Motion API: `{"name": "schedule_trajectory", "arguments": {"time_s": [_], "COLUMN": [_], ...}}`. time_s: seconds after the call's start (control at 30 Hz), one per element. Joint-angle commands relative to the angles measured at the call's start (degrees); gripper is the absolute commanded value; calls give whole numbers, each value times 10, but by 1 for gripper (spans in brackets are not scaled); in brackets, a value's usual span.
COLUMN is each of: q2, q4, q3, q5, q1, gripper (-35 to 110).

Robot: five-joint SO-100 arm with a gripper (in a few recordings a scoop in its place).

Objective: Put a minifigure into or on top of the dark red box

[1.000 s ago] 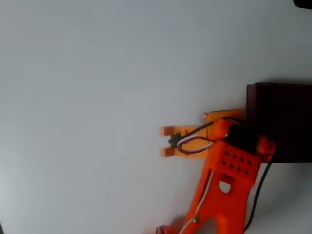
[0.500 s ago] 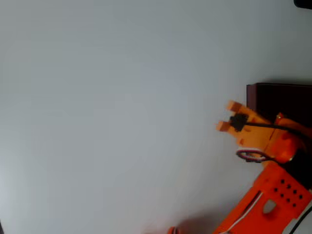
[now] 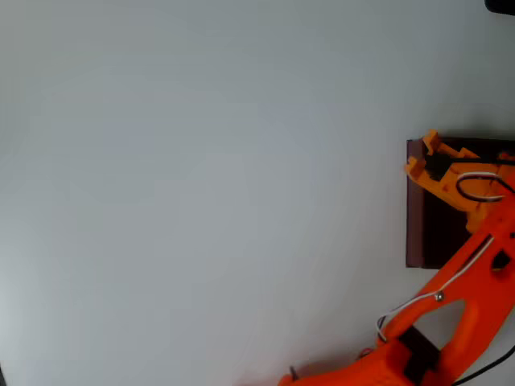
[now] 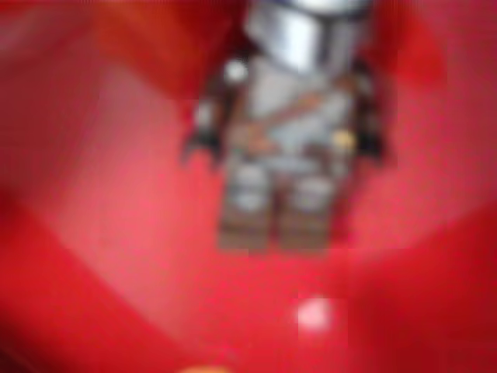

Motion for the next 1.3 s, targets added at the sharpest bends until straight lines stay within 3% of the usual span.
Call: {"name": "schedule_trajectory", "arguments": {"time_s": [0.0, 0.2, 0.43, 0.7, 0.9, 1.13, 1.27], "q2": [30, 190, 587, 821, 998, 1189, 1387], "q4": [24, 31, -75, -103, -231, -294, -259], "q3": [-27, 108, 483, 694, 933, 1135, 1251], "q5": [-4, -11, -23, 31, 103, 131, 135], "q1": [-5, -10, -79, -374, -569, -712, -765], "gripper": [37, 34, 29, 25, 19, 14, 14]}}
